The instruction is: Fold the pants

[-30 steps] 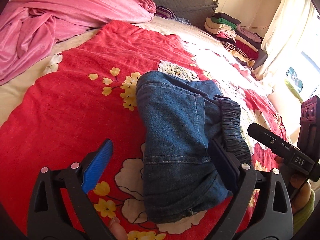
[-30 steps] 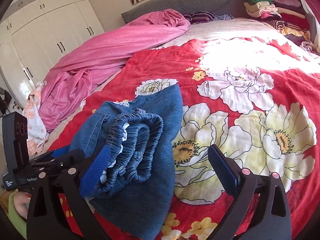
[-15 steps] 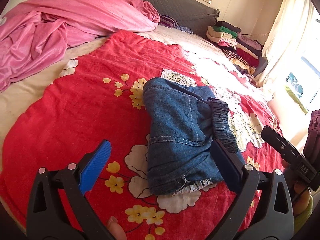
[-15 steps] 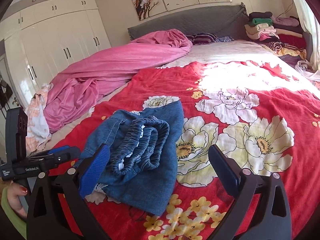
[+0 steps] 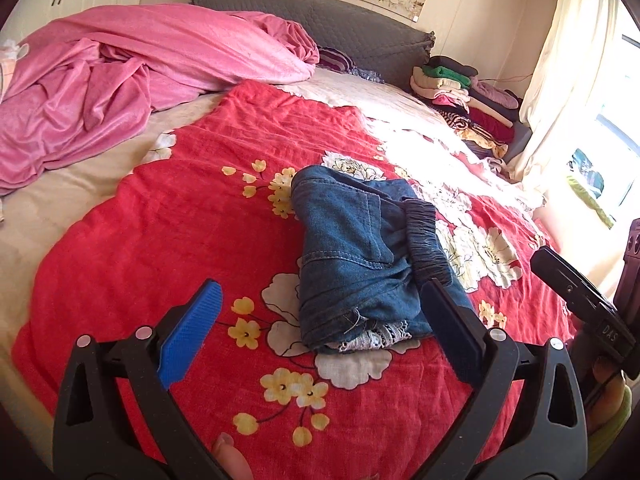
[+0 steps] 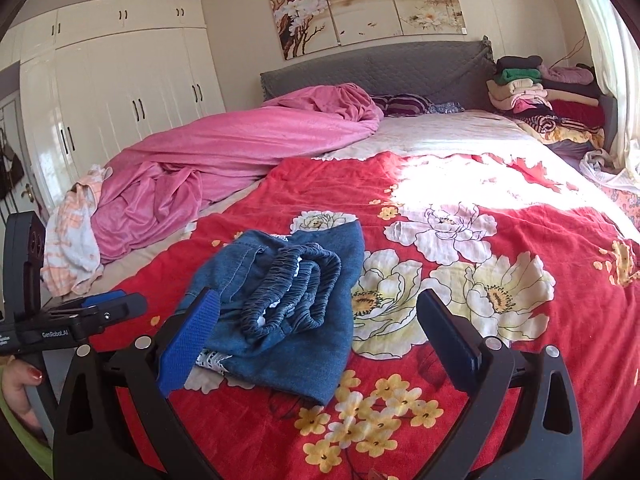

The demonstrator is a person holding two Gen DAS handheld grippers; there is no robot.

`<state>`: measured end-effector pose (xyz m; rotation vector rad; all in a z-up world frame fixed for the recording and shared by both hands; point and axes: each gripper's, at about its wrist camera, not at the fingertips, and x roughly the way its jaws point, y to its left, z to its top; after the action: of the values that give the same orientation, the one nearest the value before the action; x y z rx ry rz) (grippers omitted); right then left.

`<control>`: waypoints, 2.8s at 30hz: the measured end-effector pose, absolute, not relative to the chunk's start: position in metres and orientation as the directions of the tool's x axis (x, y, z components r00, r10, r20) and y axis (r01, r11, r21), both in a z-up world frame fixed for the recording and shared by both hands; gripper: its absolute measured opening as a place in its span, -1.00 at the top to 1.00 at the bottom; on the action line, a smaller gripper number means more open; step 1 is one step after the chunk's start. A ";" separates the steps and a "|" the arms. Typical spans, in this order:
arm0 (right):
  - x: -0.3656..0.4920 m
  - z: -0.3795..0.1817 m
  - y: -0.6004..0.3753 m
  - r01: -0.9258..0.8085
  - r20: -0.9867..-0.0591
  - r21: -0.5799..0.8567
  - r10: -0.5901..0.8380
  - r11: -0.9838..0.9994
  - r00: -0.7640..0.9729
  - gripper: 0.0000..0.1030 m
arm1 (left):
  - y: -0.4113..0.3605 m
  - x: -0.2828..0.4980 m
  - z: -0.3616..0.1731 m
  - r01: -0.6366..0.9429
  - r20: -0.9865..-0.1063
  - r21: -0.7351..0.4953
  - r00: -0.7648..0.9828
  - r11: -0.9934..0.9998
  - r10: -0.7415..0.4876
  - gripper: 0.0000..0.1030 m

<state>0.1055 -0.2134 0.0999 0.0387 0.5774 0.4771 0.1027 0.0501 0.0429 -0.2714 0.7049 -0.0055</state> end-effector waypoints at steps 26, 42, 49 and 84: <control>0.033 0.123 -0.224 -0.458 -0.454 0.062 0.434 0.887 0.778 -0.91 | 0.019 0.031 0.051 -0.070 -0.619 -0.215 0.782 0.974 -0.080 -0.81; 0.005 0.099 -0.230 -0.444 -0.493 0.077 0.421 0.893 0.761 -0.91 | 0.018 0.013 0.037 -0.099 -0.648 -0.193 0.760 0.976 -0.051 -0.81; 0.000 0.088 -0.234 -0.429 -0.517 0.074 0.402 0.901 0.756 -0.91 | 0.021 0.007 0.030 -0.110 -0.664 -0.194 0.746 0.975 -0.048 -0.81; 0.011 0.049 -0.227 -0.412 -0.635 0.101 0.377 0.906 0.674 -0.91 | 0.018 0.009 0.003 -0.105 -0.725 -0.181 0.686 0.978 -0.060 -0.81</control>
<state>0.0106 -0.2273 0.0493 -0.0527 0.7030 0.4444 0.0092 0.0176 0.0027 -0.2150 0.8157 0.0251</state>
